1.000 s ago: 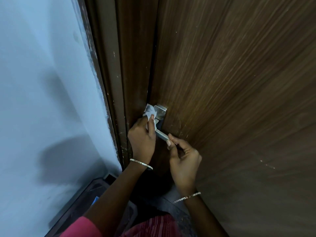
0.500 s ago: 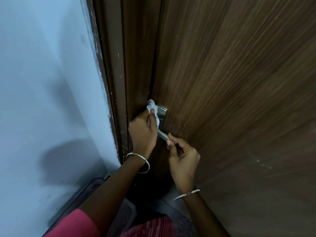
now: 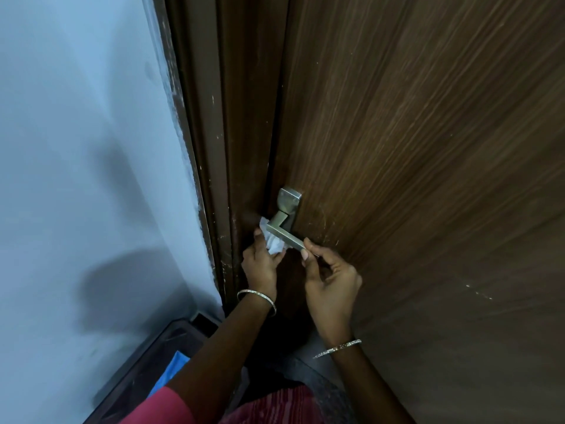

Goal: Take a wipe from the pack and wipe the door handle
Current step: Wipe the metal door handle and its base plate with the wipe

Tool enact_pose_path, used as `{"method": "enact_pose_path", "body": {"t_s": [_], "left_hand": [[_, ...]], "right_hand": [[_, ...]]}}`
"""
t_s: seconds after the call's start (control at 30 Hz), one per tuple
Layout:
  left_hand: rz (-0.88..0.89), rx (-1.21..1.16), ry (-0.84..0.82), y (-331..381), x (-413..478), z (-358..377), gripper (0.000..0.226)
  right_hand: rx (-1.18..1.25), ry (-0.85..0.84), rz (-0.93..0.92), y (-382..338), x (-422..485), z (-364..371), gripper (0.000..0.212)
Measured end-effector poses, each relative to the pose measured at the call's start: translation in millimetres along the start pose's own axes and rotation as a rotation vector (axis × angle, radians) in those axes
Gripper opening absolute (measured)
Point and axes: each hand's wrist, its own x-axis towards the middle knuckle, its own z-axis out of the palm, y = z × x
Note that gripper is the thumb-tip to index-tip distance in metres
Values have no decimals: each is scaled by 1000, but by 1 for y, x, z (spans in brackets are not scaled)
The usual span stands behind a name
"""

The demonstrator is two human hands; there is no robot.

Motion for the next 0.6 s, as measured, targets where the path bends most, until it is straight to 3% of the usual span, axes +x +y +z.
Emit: {"method": "enact_pose_path", "body": {"t_s": [0.1,0.43,0.6], "left_hand": [[0,-39,37,3,2,8,27],[55,-60,83,7,4,11,23],[115,-28,-93,10,1,4,16]], "right_hand": [[-25,13,-19,0,1,0,21],[-6,15,-47,0,-1,0,20],[-15,31,-67,0,0,0,19]]}}
